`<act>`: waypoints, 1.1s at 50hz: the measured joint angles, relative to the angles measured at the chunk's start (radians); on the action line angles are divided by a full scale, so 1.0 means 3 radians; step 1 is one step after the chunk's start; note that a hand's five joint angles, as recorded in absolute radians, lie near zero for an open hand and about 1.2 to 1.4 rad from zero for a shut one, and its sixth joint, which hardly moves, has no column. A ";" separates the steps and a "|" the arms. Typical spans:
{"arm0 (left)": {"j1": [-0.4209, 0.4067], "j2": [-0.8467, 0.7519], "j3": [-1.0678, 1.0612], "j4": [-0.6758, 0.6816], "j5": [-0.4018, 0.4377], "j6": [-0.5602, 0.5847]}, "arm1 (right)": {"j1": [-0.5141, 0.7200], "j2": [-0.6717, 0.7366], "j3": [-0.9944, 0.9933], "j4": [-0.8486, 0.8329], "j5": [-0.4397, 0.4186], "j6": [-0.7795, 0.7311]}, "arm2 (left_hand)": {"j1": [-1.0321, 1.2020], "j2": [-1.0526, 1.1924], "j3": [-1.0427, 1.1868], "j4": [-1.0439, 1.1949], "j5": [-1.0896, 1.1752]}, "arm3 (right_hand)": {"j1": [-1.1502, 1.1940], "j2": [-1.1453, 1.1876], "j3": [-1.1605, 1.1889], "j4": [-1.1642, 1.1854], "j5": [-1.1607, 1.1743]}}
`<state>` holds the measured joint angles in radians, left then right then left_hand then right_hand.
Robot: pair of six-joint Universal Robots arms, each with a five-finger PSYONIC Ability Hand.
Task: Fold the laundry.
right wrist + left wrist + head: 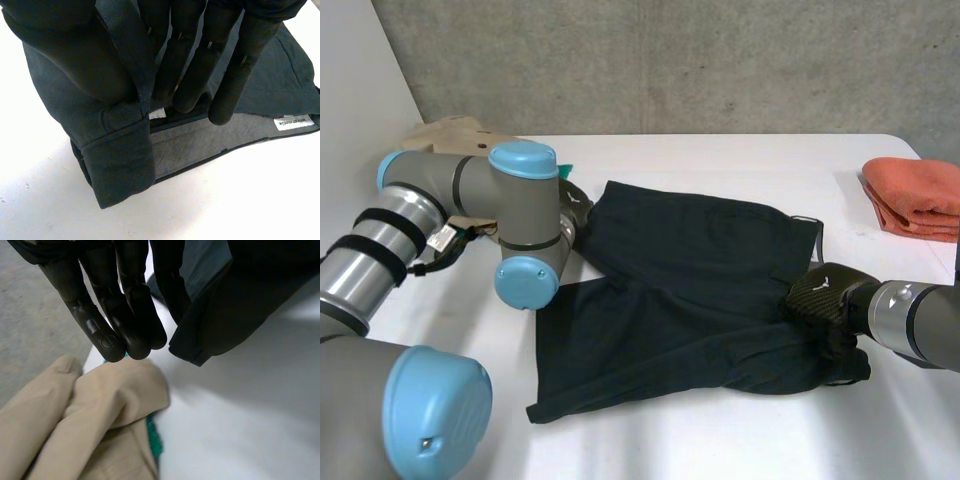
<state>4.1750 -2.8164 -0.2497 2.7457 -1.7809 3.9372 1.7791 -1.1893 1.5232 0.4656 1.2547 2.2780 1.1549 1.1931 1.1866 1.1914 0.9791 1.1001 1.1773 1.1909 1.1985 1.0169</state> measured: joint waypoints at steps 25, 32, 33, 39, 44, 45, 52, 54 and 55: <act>-0.0161 0.2271 -0.2485 0.0076 0.0012 -0.0928 | 0.0170 0.0004 -0.0056 -0.0450 0.0130 0.0543 | -0.3222 -0.3290 -0.3256 -0.3309 -0.3098 | 0.0000 0.0000 0.0000 0.0000 0.0013; -0.0191 0.2808 -0.3343 -0.0205 0.0385 -0.1557 | 0.0124 -0.0045 -0.0044 -0.0510 0.0168 0.0664 | -0.3142 -0.3275 -0.3246 -0.3270 -0.3086 | 0.0000 0.0000 0.0000 0.0000 0.0013; -0.0215 0.2917 -0.3657 -0.0302 0.0535 -0.1752 | 0.0099 -0.0076 -0.0037 -0.0514 0.0169 0.0697 | -0.3142 -0.3275 -0.3246 -0.3270 -0.3086 | 0.0000 0.0000 0.0000 0.0000 0.0013; -0.0259 0.2854 -0.3989 -0.0273 0.0636 -0.1893 | 0.0061 -0.0156 0.0006 -0.0501 0.0154 0.0721 | -0.3115 -0.3250 -0.3232 -0.3240 -0.3086 | 0.0000 0.0000 0.0000 0.0000 0.0013; -0.0280 0.2667 -0.3996 -0.0178 0.0613 -0.1897 | 0.0043 -0.0216 0.0052 -0.0501 0.0145 0.0718 | -0.2852 -0.3007 -0.3008 -0.3001 -0.2881 | 0.0000 0.0000 0.0000 0.0000 0.0013; -0.0289 0.2627 -0.3986 -0.0170 0.0609 -0.1899 | 0.0039 -0.0227 0.0060 -0.0501 0.0145 0.0716 | -0.2852 -0.3007 -0.3008 -0.3001 -0.2881 | 0.0000 0.0000 0.0000 0.0000 0.0013; -0.0404 0.2515 -0.3906 -0.0219 0.0640 -0.1989 | -0.0028 -0.0302 0.0130 -0.0451 0.0141 0.0683 | -0.0568 -0.0834 -0.0893 -0.0898 -0.0794 | 0.0000 0.0000 0.0000 0.0000 0.0013; -0.0418 0.2534 -0.3913 -0.0217 0.0626 -0.1993 | -0.0037 -0.0326 0.0154 -0.0389 0.0131 0.0633 | 0.0080 -0.0024 -0.0029 -0.0021 0.0022 | 0.0000 0.0000 0.0000 0.0000 0.0013; -0.0428 0.2556 -0.3931 -0.0220 0.0612 -0.1978 | -0.0039 -0.0353 0.0176 -0.0313 0.0115 0.0558 | 0.0080 -0.0003 -0.0006 -0.0002 0.0022 | 0.0000 0.0000 0.0000 0.0000 0.0013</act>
<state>4.0467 -2.0496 -1.4291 2.6796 -1.5974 3.3438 1.7674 -1.2951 1.5761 0.3717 1.2892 2.4455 1.1790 1.1921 1.1849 1.1909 0.9856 1.1001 1.1773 1.1909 1.1985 1.0208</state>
